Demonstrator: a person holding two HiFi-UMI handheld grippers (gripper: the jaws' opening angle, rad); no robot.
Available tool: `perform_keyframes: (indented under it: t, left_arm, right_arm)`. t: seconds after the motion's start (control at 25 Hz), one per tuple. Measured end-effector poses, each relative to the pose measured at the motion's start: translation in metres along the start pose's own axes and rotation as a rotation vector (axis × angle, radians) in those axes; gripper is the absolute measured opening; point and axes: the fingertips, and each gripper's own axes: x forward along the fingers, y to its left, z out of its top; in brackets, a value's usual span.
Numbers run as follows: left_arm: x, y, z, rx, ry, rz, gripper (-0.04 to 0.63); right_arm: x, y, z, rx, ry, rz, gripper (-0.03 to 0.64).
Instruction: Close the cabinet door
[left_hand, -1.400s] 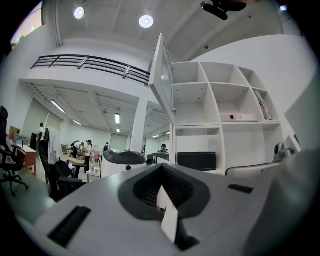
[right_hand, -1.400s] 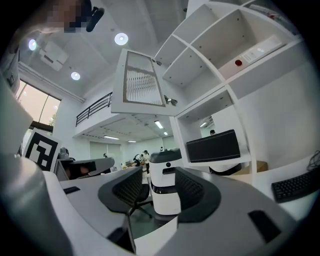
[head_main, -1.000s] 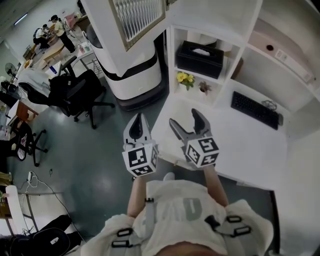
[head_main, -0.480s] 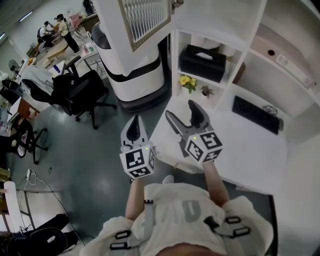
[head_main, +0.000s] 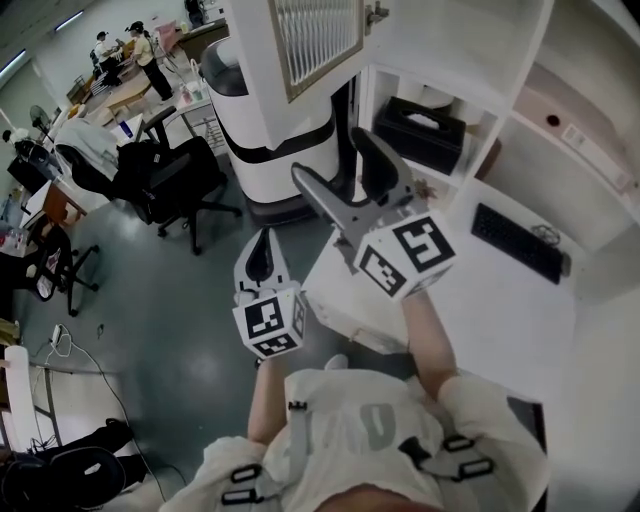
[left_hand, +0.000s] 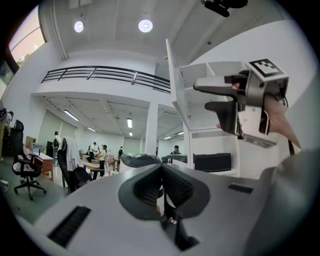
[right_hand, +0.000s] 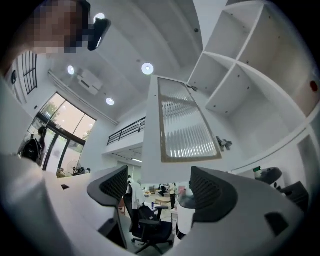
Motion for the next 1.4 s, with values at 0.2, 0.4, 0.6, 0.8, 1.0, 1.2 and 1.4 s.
perform_keyframes:
  t: [0.2,0.4,0.6,0.8,1.0,1.2,1.4]
  left_arm:
    - [-0.005,0.010,-0.007,-0.017,0.013,0.028,0.005]
    - [-0.007,0.017,-0.011,-0.028,0.020,0.046,0.005]
    - [-0.008,0.020,-0.017,-0.037,0.023,0.066,0.005]
    - [-0.010,0.031,-0.023,-0.056,0.026,0.106,0.005]
    - [-0.012,0.032,-0.028,-0.075,0.023,0.086,0.005]
    - [-0.010,0.031,-0.033,-0.069,0.044,0.086,0.005]
    - [-0.008,0.030,-0.034,-0.070,0.043,0.067,0.005]
  right_arm:
    - [0.028,0.015,0.036,-0.030,-0.053,0.055,0.364]
    - [0.054,0.025,0.064,-0.083,-0.088,0.084,0.364]
    - [0.080,0.025,0.083,-0.126,-0.109,0.085,0.364]
    - [0.095,0.020,0.089,-0.126,-0.106,0.074,0.364]
    - [0.104,0.016,0.088,-0.149,-0.088,0.062,0.364]
    - [0.110,0.012,0.088,-0.131,-0.097,0.054,0.364]
    - [0.111,0.010,0.088,-0.145,-0.101,0.043,0.362]
